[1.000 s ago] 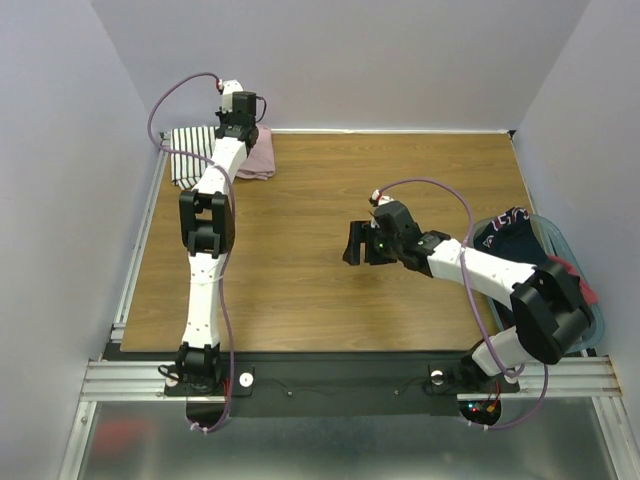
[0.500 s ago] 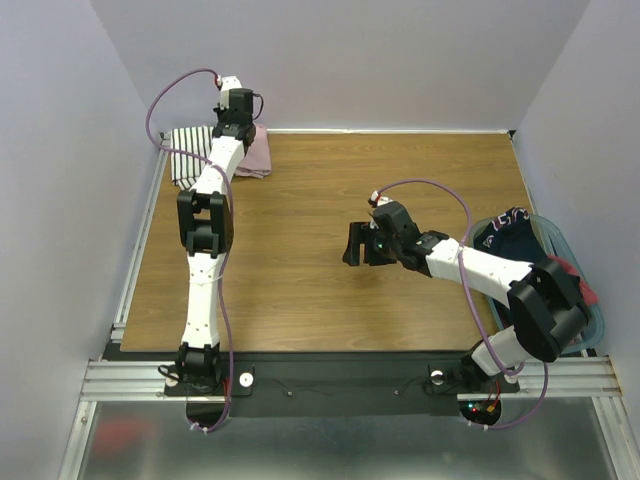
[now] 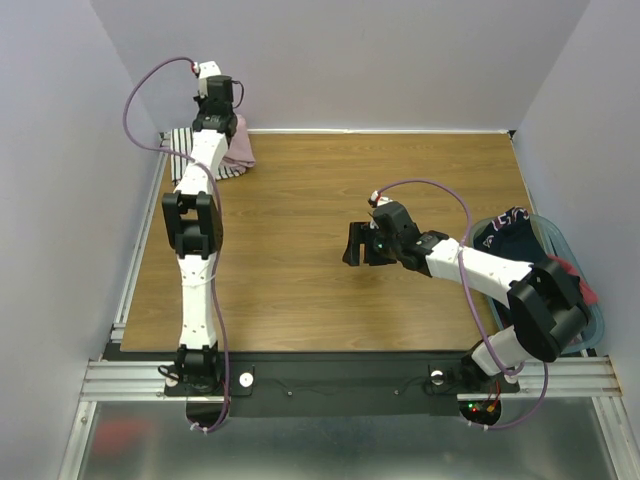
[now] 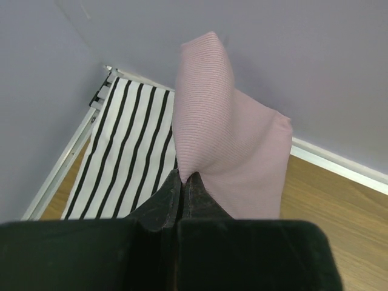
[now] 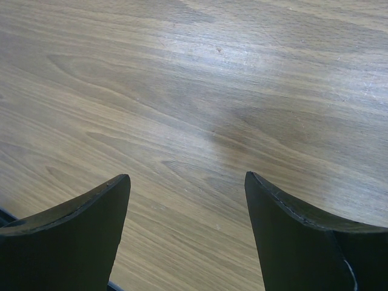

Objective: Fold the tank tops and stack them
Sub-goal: Neatly place the folded tank top to the corner

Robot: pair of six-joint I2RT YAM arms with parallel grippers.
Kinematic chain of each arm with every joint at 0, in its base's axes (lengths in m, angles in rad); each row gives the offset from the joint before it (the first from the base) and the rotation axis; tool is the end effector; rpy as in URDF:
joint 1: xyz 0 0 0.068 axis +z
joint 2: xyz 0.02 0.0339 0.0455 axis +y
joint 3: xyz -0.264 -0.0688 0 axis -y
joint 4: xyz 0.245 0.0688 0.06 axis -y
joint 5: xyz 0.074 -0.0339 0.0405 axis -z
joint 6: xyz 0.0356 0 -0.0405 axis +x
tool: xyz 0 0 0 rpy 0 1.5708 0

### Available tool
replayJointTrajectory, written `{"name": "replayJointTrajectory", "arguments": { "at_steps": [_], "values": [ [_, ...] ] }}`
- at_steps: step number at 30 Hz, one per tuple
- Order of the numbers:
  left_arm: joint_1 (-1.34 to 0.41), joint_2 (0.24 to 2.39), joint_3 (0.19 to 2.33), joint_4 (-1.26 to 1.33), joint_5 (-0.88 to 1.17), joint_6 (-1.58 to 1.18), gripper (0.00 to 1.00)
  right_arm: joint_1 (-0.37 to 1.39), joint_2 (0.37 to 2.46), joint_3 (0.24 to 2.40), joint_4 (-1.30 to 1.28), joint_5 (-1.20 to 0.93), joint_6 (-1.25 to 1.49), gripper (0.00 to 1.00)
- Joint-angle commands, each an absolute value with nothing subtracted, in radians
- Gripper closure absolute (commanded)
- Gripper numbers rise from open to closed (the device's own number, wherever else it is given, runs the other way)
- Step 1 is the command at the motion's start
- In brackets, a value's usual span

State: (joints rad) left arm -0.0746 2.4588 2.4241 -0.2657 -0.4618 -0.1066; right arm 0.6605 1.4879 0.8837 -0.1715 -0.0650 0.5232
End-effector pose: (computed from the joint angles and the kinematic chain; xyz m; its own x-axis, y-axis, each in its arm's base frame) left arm 0.5725 -0.0269 0.3002 -0.2553 -0.0764 -0.9638 -0.3871 0.9216 0.0295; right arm 0.2450 0.1933 0.2101 -0.8032 0.0074 -0.5957 -0.2858 0.8726 0.3961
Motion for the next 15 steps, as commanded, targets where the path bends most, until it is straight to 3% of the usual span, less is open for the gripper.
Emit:
{"name": "replayJointTrajectory", "arguments": {
  "at_steps": [1,5,7,8,11,13,14,15],
  "values": [
    [0.018,2.344,2.422,-0.204,-0.411,-0.158,1.00,0.658,1.496,0.916,-0.143,-0.074,0.511,0.18],
    [0.089,2.378,2.361,-0.169,-0.312,-0.227,1.00,0.658,1.500,0.914,-0.143,-0.074,0.509,0.18],
    [0.113,2.434,2.362,-0.169,-0.249,-0.257,0.94,0.658,1.503,0.914,-0.141,-0.075,0.509,0.18],
    [0.133,2.451,2.361,-0.173,-0.230,-0.265,0.80,0.658,1.502,0.913,-0.141,-0.077,0.509,0.18],
    [0.158,2.496,2.353,-0.181,-0.173,-0.322,0.52,0.657,1.500,0.911,-0.140,-0.075,0.506,0.18],
    [0.172,2.471,2.301,-0.169,-0.169,-0.342,0.49,0.658,1.494,0.910,-0.141,-0.074,0.505,0.18],
    [0.170,2.453,2.277,-0.134,-0.170,-0.348,0.38,0.658,1.493,0.910,-0.141,-0.072,0.505,0.18],
    [0.170,2.433,2.254,-0.118,-0.172,-0.350,0.37,0.657,1.493,0.911,-0.141,-0.071,0.505,0.18]
  ]
}}
